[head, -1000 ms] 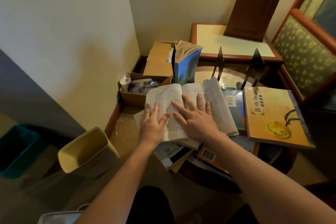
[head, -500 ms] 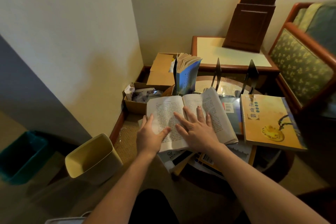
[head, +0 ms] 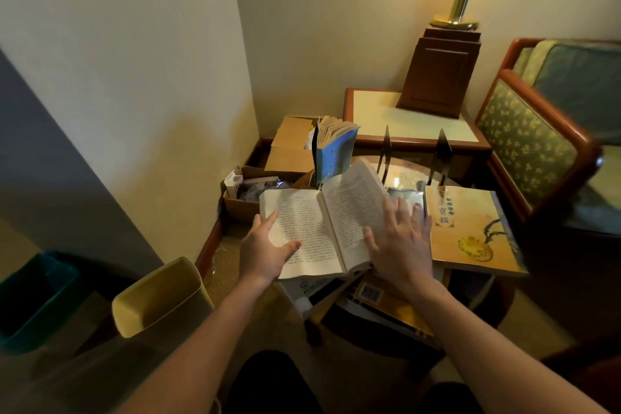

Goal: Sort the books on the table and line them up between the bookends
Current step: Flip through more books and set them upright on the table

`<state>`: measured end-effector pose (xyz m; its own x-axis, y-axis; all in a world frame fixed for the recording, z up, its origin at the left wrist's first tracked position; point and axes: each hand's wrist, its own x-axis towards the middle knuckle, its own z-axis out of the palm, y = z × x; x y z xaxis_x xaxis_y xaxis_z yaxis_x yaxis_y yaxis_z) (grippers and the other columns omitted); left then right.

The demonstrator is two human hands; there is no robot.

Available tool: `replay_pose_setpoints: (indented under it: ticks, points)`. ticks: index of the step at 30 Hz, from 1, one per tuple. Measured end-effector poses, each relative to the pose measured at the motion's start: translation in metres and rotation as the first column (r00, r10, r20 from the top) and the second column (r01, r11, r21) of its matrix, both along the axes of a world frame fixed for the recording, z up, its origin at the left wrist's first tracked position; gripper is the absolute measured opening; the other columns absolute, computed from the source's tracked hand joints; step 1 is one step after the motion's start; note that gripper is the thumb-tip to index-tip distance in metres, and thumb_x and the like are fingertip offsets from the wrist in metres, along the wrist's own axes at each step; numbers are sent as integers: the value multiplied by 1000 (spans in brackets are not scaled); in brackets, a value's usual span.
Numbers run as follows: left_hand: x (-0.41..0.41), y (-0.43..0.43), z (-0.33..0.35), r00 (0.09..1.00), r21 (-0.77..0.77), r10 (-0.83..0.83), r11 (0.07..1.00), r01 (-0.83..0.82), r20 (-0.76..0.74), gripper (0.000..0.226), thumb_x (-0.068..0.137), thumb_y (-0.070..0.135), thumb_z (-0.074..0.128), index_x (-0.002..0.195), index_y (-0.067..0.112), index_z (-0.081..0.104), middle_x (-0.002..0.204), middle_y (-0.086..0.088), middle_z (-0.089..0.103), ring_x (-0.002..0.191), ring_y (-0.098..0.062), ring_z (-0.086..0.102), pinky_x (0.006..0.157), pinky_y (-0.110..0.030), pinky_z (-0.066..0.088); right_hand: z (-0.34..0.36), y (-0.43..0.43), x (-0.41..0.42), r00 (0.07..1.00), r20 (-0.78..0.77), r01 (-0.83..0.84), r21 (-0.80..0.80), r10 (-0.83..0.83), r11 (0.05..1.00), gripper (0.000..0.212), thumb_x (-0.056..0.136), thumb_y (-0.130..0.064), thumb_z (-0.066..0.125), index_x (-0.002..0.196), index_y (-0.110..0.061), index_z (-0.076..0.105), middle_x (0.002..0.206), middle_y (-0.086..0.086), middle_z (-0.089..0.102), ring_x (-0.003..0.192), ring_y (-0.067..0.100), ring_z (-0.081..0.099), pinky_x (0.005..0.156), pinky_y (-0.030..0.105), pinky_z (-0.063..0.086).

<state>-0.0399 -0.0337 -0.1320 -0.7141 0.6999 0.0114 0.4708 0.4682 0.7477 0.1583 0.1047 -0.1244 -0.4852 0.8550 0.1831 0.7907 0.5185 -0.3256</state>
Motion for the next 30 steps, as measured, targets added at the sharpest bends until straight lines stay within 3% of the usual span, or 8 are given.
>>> replay_pose_setpoints:
  ticks: [9, 11, 13, 15, 18, 22, 25, 30]
  points:
    - [4, 1, 16, 1000, -24, -6, 1000, 6, -9, 81, 85, 33, 79, 154, 25, 38, 165, -11, 22, 146, -35, 33, 108, -44, 44, 31, -10, 9, 977, -208, -60, -42, 50, 997, 62, 97, -30, 56, 152, -13, 32, 141, 9, 56, 145, 34, 34, 122, 54, -3]
    - [4, 1, 18, 1000, -15, -5, 1000, 5, -6, 82, 84, 32, 80, 154, 23, 38, 165, -11, 23, 146, -35, 34, 109, -45, 43, 33, -12, 7, 967, -234, -105, 6, 103, 994, 54, 96, -26, 55, 146, -16, 38, 132, 8, 60, 131, 33, 50, 122, 58, 18]
    - [3, 2, 18, 1000, 4, 5, 1000, -5, 16, 85, 82, 32, 82, 154, 23, 38, 164, -11, 25, 145, -34, 36, 108, -45, 44, 39, -16, 4, 942, -295, -172, -19, 158, 985, 51, 98, -24, 53, 146, -19, 37, 126, 6, 61, 113, 25, 60, 100, 49, 52]
    - [1, 2, 18, 997, 43, 14, 999, -17, 72, 89, 81, 29, 83, 155, 23, 35, 159, -10, 37, 137, -30, 47, 98, -38, 52, 45, -21, 0, 924, -334, -221, -64, 188, 973, 54, 100, -25, 52, 151, -20, 34, 126, 6, 62, 107, 22, 64, 83, 37, 60]
    - [-1, 3, 19, 989, 103, 7, 994, -22, 150, 86, 84, 24, 80, 156, 24, 33, 142, -4, 54, 111, -15, 56, 69, -20, 54, 53, -27, -6, 905, -356, -303, -157, 233, 940, 62, 101, -34, 55, 156, -21, 29, 142, 4, 56, 119, 19, 60, 86, 27, 52]
    - [-4, 3, 21, 960, 170, 64, 979, -114, 272, 52, 102, 41, 51, 152, 32, 39, 138, -1, 59, 110, -18, 62, 88, -45, 59, 53, -38, -18, 887, -258, -449, -280, 384, 849, 81, 92, -64, 54, 158, -29, 24, 162, -2, 29, 139, 19, 40, 108, 42, 43]
    - [-9, 5, 29, 900, 145, 108, 972, -185, 422, 48, 103, 58, 34, 139, 32, 53, 116, -4, 69, 99, -21, 67, 82, -40, 57, 45, -43, -27, 885, -172, -465, -373, 432, 803, 82, 90, -75, 42, 158, -34, 23, 165, -7, 21, 149, 18, 25, 119, 48, 25]
    - [-12, 7, 14, 899, 119, -60, 993, 8, 435, 46, 90, 52, 66, 128, 28, 57, 118, 5, 69, 102, -16, 68, 88, -46, 60, 27, -36, -39, 871, 26, -462, -296, 490, 836, 52, 106, -49, 31, 152, -27, 35, 161, -3, 33, 154, 22, 11, 122, 49, -3]
